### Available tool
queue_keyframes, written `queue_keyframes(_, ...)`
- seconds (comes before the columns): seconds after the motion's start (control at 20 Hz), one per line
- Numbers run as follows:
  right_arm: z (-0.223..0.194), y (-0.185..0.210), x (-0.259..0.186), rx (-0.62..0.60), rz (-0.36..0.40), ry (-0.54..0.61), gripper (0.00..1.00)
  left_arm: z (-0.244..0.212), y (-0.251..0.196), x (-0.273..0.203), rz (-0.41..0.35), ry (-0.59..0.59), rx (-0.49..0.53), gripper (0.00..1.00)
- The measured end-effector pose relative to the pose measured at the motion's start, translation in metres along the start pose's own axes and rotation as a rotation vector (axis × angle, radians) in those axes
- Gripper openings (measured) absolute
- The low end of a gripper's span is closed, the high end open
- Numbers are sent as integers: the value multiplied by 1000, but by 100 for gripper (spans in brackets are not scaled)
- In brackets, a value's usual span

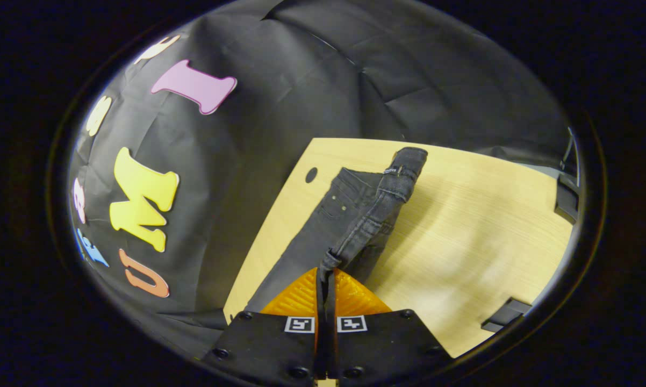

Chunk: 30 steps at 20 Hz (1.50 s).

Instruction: Grasp the waist and the cuffs of the jeans and fold them to make the two legs overlap; first hold the waist and fold one-third of the jeans toward the cuffs, then hold the cuffs and fold the remaining one-third in the same direction to finish folding.

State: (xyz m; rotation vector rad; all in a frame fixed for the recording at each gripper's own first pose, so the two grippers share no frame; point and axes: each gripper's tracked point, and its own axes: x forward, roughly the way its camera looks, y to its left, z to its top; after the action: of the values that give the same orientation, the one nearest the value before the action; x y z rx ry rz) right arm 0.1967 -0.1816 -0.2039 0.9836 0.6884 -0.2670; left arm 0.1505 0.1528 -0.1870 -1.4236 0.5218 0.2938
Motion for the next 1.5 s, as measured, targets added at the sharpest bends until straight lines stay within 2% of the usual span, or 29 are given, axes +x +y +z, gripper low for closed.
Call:
queue_keyframes(0.2, 11, 23, 21, -17, 29, 6, 1, 7, -24, 25, 9, 9, 53, 3)
queue_keyframes(0.4, 27, 50, 57, -38, 50, 10, 0, 12, -53, 70, 7, 37, 99, 3)
queue_keyframes(0.6, 43, 75, 97, -21, 65, -7, 1, 15, -67, 123, 61, 49, 217, 3)
queue_keyframes(0.7, 48, 78, 121, -24, 48, -8, 5, 15, -79, 151, 70, 58, 225, 3)
queue_keyframes(0.75, 50, 80, 131, -21, 42, -5, 1, 17, -81, 163, 79, 62, 231, 3)
queue_keyframes(0.95, 56, 84, 175, -41, 13, -4, 1, 13, -80, 210, 117, 89, 302, 3)
queue_keyframes(1.05, 59, 86, 195, -54, 3, -7, 1, 14, -81, 230, 128, 86, 291, 3)
queue_keyframes(1.3, 56, 74, 242, -57, -56, 14, 1, 11, -50, 271, 210, 117, 298, 3)
queue_keyframes(1.5, 48, 56, 271, -69, -126, 40, 1, 6, -32, 285, 257, 143, 287, 3)
